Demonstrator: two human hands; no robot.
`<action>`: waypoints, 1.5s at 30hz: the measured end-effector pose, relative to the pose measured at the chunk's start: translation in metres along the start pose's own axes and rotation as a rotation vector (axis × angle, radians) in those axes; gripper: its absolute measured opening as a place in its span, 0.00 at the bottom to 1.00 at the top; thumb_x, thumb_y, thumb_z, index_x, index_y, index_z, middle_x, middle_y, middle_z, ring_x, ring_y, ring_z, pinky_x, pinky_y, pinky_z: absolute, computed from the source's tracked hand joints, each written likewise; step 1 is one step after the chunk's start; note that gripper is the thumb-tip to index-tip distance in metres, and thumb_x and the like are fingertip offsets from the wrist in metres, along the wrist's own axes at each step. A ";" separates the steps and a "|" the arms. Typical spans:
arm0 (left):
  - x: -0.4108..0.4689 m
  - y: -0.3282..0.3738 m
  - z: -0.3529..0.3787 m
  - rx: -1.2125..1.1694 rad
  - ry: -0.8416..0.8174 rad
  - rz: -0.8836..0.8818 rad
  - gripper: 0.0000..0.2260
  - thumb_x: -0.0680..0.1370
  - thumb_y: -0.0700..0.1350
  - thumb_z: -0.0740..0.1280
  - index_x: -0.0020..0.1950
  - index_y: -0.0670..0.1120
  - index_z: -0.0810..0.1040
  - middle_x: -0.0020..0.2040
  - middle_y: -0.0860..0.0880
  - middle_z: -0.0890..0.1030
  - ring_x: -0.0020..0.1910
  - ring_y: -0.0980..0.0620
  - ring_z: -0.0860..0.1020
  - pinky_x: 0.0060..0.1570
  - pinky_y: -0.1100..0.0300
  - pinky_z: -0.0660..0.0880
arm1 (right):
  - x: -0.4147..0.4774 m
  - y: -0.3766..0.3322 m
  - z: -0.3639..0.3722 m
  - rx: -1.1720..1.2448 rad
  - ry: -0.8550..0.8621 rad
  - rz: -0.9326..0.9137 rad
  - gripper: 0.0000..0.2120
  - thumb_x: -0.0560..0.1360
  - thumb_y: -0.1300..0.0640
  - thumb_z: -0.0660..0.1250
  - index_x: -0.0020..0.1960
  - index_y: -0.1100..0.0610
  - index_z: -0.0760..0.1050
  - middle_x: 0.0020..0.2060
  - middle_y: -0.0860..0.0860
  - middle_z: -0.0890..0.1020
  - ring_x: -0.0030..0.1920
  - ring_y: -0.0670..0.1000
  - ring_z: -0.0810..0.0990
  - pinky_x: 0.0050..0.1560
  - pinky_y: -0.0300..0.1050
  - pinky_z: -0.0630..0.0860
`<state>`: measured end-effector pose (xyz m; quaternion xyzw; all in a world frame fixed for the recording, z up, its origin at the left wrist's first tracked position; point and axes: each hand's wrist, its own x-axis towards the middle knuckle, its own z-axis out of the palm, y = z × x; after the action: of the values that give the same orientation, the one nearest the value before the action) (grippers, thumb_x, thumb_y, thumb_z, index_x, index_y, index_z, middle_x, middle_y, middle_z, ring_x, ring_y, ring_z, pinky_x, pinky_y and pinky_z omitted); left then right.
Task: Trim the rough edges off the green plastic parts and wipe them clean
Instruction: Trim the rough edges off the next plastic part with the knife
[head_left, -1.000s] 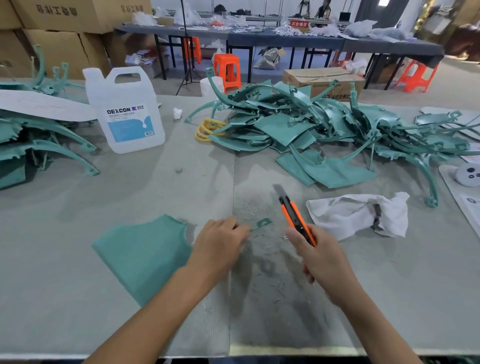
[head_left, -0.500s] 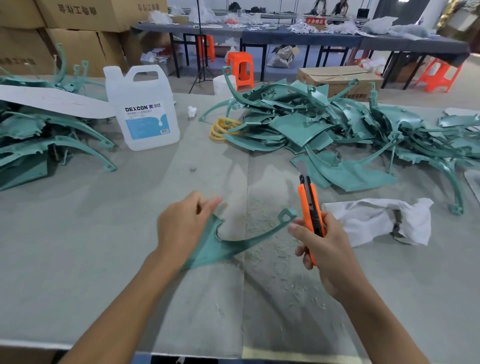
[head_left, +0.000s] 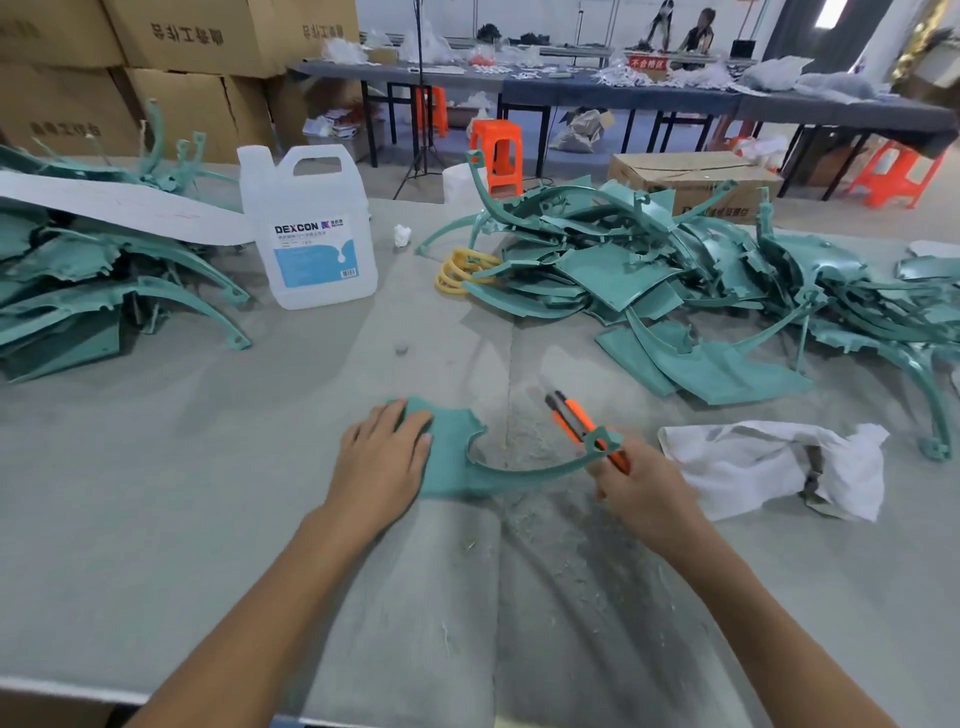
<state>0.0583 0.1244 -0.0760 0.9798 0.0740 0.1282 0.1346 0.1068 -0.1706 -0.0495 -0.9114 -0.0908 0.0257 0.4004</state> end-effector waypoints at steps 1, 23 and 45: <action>0.013 0.001 0.003 0.006 -0.022 0.007 0.17 0.85 0.53 0.54 0.73 0.53 0.70 0.77 0.48 0.66 0.76 0.48 0.63 0.70 0.53 0.60 | 0.002 0.000 0.003 -0.100 -0.021 -0.036 0.10 0.79 0.43 0.64 0.44 0.46 0.73 0.32 0.48 0.80 0.33 0.50 0.78 0.35 0.49 0.74; 0.046 0.001 0.023 -0.061 -0.141 0.011 0.20 0.85 0.57 0.46 0.77 0.59 0.60 0.83 0.46 0.52 0.81 0.48 0.50 0.78 0.49 0.49 | 0.020 -0.018 0.009 -0.456 -0.192 -0.274 0.09 0.83 0.40 0.56 0.57 0.38 0.73 0.40 0.44 0.80 0.41 0.49 0.79 0.43 0.50 0.78; 0.047 0.002 0.024 -0.075 -0.139 -0.003 0.21 0.85 0.56 0.47 0.78 0.58 0.59 0.83 0.47 0.50 0.81 0.49 0.49 0.78 0.51 0.48 | 0.026 -0.015 0.011 -0.396 -0.139 -0.247 0.08 0.82 0.44 0.58 0.45 0.43 0.70 0.35 0.46 0.75 0.34 0.47 0.75 0.33 0.46 0.69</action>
<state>0.1095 0.1251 -0.0867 0.9805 0.0612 0.0621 0.1761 0.1289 -0.1480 -0.0452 -0.9502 -0.2322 0.0209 0.2070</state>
